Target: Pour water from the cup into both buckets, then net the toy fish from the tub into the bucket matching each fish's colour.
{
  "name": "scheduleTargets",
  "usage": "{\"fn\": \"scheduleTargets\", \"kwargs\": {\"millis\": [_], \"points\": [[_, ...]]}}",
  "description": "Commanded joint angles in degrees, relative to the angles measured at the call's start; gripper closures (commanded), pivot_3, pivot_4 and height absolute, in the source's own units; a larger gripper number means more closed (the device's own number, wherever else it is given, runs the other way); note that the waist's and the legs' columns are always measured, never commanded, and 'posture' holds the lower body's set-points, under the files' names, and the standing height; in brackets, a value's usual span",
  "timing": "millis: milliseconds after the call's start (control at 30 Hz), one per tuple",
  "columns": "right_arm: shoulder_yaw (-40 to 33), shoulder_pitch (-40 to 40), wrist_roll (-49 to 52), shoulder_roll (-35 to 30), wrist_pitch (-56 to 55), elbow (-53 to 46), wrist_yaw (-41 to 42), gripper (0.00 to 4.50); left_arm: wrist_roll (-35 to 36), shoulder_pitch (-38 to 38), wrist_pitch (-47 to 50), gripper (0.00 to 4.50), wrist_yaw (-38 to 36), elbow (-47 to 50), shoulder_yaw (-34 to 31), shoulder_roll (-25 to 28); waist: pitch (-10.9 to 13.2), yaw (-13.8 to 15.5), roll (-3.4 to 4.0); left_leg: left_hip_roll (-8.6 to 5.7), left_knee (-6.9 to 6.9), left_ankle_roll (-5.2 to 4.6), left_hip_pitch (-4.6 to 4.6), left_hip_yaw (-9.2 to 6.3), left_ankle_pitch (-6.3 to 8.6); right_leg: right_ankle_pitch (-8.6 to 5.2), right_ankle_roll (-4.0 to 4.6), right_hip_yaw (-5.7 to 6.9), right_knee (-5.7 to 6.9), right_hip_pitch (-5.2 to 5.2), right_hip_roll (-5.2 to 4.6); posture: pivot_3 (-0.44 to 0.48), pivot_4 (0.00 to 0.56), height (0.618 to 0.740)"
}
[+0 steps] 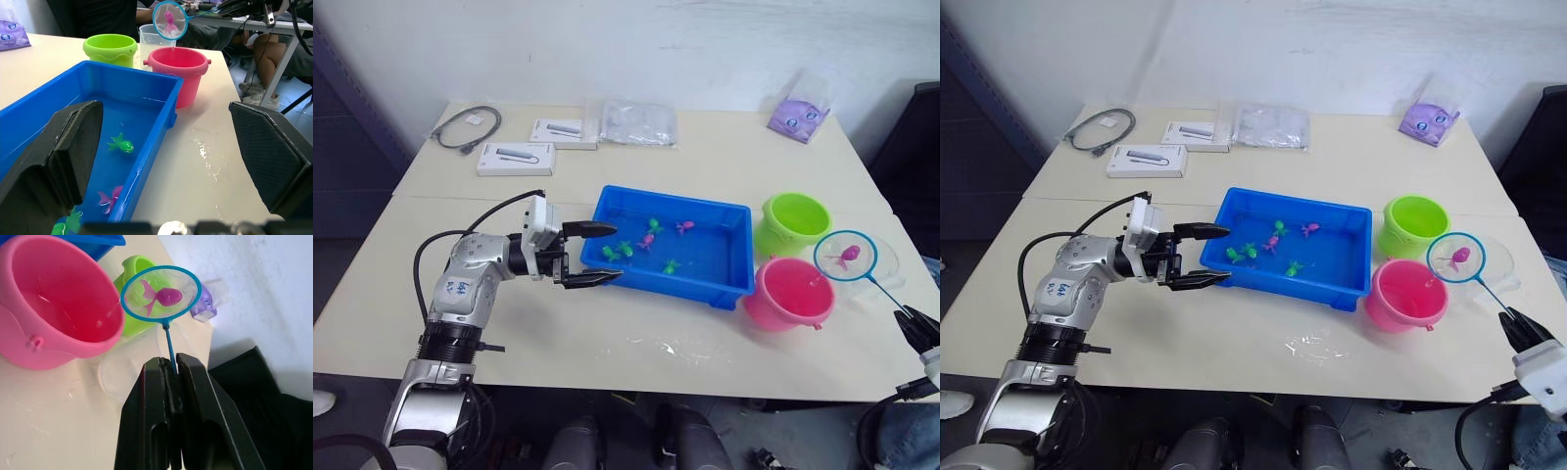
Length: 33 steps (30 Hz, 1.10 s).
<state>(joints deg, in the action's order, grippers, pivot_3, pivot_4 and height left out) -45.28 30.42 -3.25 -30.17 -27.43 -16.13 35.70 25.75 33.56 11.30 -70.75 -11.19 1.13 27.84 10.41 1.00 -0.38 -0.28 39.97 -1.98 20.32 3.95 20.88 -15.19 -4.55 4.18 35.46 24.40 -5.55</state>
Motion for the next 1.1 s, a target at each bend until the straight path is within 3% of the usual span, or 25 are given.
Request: {"fn": "scheduleTargets", "kwargs": {"millis": [33, 133, 300, 500, 533, 700, 767, 833, 1100], "points": [[-1.0, 0.9, -4.4, -1.3, -8.1, 2.0, -4.0, 4.5, 0.3, 0.4, -0.3, 0.09, 0.0, 2.3, -0.3, 0.2, 0.0, 0.0, 0.0, 0.0, 0.0, 0.0, 0.0, 0.0, 0.0, 0.0, 0.0, 0.0, 0.0, 0.0, 0.0, 0.0, 0.15, 0.74], [-2.4, 0.8, -18.1, -2.4, -16.4, 4.3, -11.6, 4.5, 0.1, 0.4, -0.5, 0.09, -0.3, 2.3, 0.2, -0.2, 0.0, 0.0, 0.0, 0.0, 0.0, 0.0, 0.0, 0.0, 0.0, -0.01, 0.01, 0.0, 0.0, 0.0, 0.0, 0.0, 0.15, 0.74], [-3.7, 1.0, -31.5, -2.7, -22.3, 5.1, -22.8, 4.5, 0.0, 0.5, -1.0, 0.09, -0.1, 2.1, 0.2, -0.5, 0.0, 0.0, 0.0, 0.0, 0.0, 0.04, 0.0, 0.02, 0.0, -0.02, 0.03, -0.03, 0.0, 0.01, 0.02, 0.0, 0.15, 0.74], [-3.0, 2.8, -35.3, -3.3, -22.8, 6.1, -30.1, 4.5, -0.5, 0.7, -1.9, 0.09, -0.3, 1.5, -0.1, 0.0, 0.0, -0.3, 0.0, 0.0, 0.0, 0.06, 0.0, 0.02, -0.01, -0.04, 0.06, -0.03, 0.01, 0.0, 0.03, 0.0, 0.15, 0.74], [-2.7, 3.2, -32.8, -3.6, -22.3, 6.1, -29.9, 4.5, -0.6, 0.7, -2.1, 0.09, -0.4, 1.3, -0.2, 0.2, 0.0, -0.3, 0.0, 0.0, 0.0, 0.06, 0.0, 0.02, -0.01, -0.04, 0.06, -0.03, 0.01, 0.0, 0.02, 0.0, 0.15, 0.74], [6.3, 7.2, 2.5, -5.5, -10.2, 0.2, -17.4, 4.5, -0.7, -0.3, -2.4, 0.09, -1.0, 0.3, -1.3, 2.7, 0.0, -1.1, -0.01, 0.06, -0.02, 0.05, -0.04, -0.02, -0.02, -0.06, 0.1, -0.02, 0.04, -0.04, 0.04, 0.0, 0.15, 0.74], [9.9, 7.8, 23.4, -9.0, 2.9, -9.2, -12.5, 4.5, -0.5, -1.1, -2.3, 0.09, 0.2, -0.8, -2.9, 3.8, 0.0, -1.5, 0.03, 0.09, -0.01, 0.05, -0.11, -0.04, -0.01, -0.08, 0.13, -0.02, 0.07, -0.08, 0.03, 0.0, 0.15, 0.74], [12.1, 6.4, 36.4, -12.3, 13.7, -15.5, -10.3, 4.5, -0.3, -1.8, -2.4, 0.09, 1.0, -2.0, -4.6, 4.7, 0.0, -1.9, 0.04, 0.12, -0.01, 0.01, -0.16, -0.02, 0.0, -0.08, 0.14, -0.1, 0.13, -0.08, -0.01, 0.0, 0.15, 0.74], [18.4, -5.3, 51.7, -18.2, 38.4, -24.9, -14.4, 4.5, -2.7, -2.8, -8.6, 0.09, 0.9, -9.0, -8.8, 10.3, 0.0, -0.9, 0.01, 0.18, -0.04, 0.06, 0.0, -0.22, 0.0, -0.13, 0.23, 0.11, 0.11, 0.08, -0.03, 0.0, 0.15, 0.74]]}}
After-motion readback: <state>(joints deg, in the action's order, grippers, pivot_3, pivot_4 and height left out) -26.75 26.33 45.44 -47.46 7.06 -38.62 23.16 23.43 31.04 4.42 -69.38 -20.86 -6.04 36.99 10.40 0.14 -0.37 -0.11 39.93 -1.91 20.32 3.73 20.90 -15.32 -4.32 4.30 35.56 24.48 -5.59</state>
